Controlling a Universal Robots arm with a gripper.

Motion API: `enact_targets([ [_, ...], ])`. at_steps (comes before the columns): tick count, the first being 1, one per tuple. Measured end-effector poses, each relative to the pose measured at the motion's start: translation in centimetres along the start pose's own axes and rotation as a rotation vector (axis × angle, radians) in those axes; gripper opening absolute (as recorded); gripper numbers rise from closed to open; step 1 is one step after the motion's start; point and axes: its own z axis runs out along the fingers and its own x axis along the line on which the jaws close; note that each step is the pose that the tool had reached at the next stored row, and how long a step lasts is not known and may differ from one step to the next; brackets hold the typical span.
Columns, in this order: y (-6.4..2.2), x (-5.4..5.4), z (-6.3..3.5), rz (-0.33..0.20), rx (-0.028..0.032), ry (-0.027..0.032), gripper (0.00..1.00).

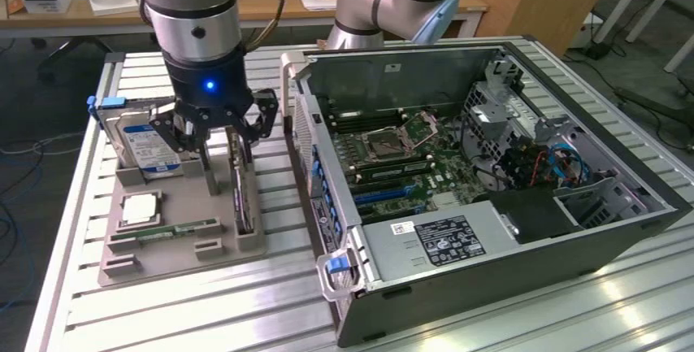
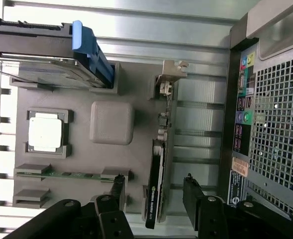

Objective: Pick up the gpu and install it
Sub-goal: 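Pick up the gpu and move the gpu toward the slot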

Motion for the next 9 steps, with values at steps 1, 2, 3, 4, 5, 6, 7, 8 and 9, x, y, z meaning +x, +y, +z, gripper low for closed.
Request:
enact_targets([
  [1, -0.04, 0.0, 0.18, 0.000, 0.0001, 0.0000, 0.59],
  [2, -0.04, 0.0, 0.36, 0.000, -0.0001, -0.0001, 0.59],
  [3, -0.05, 0.0, 0.53, 0.000, -0.0001, -0.0001, 0.59],
  [4, -0.07, 0.0, 0.71, 0.000, 0.0000, 0.0001, 0.59],
  [5, -0.07, -0.1, 0.91, 0.000, 0.0000, 0.0000, 0.59],
  [6, -0.08, -0.1, 1.09, 0.000, -0.0001, -0.0001, 0.59],
  [7, -0.08, -0.1, 1.27, 0.000, 0.0000, 0.0000, 0.59],
  [8, -0.09, -0.1, 1.45, 0.000, 0.0000, 0.0001, 0.59],
  [9, -0.10, -0.1, 1.62, 0.000, 0.0000, 0.0000, 0.59],
])
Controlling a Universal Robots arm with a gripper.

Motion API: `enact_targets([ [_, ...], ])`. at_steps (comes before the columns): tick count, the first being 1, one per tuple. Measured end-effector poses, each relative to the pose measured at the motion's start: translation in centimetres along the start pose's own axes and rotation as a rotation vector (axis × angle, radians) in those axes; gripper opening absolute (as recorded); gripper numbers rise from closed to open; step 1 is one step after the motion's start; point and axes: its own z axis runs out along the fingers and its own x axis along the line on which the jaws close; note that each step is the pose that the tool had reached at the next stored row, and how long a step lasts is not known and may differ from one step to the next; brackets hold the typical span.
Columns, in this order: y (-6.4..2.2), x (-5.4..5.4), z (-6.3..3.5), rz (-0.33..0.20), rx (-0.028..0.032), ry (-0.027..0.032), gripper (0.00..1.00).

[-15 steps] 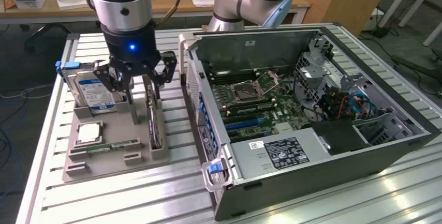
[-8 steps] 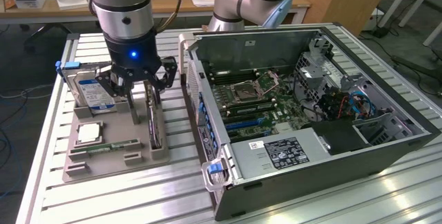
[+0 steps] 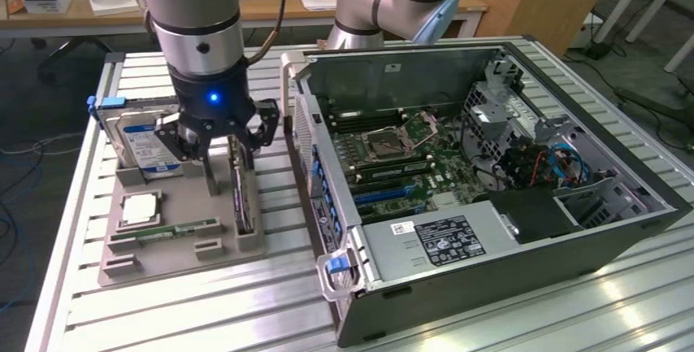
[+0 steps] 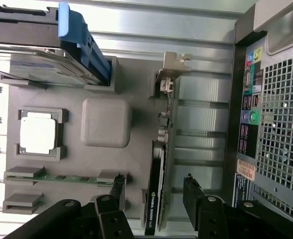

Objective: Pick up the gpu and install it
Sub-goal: 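Pick up the gpu and move the gpu toward the slot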

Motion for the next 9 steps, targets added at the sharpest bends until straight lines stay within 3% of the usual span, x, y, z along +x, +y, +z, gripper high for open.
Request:
enact_targets([
  [9, -0.04, 0.0, 1.45, 0.000, 0.0000, 0.0000, 0.59],
])
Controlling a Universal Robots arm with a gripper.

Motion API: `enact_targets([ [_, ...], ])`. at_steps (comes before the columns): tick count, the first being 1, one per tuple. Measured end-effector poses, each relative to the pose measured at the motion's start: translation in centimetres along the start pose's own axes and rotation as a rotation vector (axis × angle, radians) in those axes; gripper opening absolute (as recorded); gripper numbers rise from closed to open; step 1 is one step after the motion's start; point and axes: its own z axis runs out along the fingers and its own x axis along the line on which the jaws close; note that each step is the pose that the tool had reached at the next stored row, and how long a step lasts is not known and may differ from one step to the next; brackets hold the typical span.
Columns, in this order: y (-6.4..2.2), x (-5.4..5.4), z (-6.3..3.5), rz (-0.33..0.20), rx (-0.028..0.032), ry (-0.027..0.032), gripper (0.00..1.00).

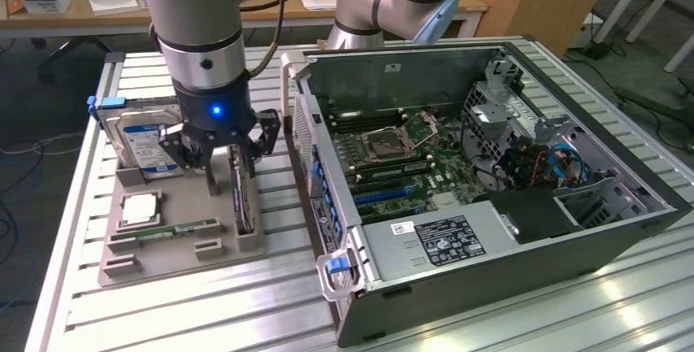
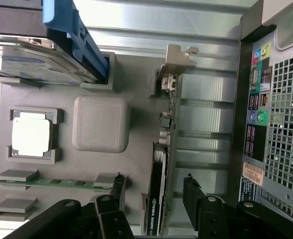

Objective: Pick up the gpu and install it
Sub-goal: 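Pick up the gpu and move the gpu toward the slot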

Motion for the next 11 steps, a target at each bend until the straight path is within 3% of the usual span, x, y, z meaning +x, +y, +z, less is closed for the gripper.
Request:
enact_targets([
  [11, -0.04, 0.0, 1.67, 0.003, 0.0000, -0.0001, 0.59],
])
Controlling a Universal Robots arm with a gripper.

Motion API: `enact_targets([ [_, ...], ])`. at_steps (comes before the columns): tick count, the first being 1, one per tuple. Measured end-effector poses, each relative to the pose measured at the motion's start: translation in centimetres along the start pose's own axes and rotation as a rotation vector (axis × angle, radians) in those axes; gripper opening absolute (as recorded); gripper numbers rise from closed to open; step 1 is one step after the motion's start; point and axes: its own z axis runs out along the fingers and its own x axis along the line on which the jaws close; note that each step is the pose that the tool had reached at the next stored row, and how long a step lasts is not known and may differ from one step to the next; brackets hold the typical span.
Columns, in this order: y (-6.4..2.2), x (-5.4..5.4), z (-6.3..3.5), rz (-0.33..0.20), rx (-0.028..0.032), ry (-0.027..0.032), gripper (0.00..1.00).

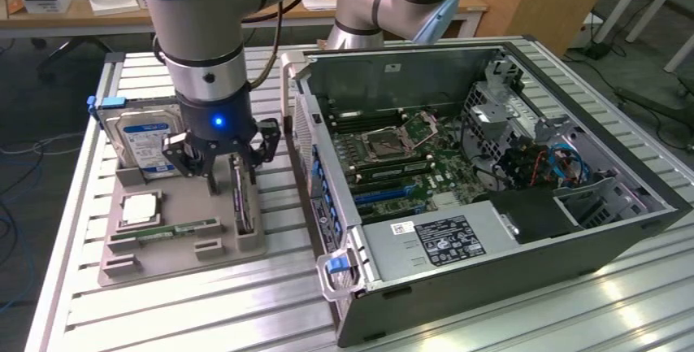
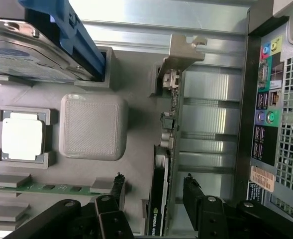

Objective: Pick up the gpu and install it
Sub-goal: 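Pick up the gpu and move the gpu toward the slot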

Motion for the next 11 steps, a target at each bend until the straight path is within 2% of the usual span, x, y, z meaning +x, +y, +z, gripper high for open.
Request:
enact_targets([
  [11, -0.05, 0.0, 1.92, 0.002, 0.0001, 0.0001, 0.59],
])
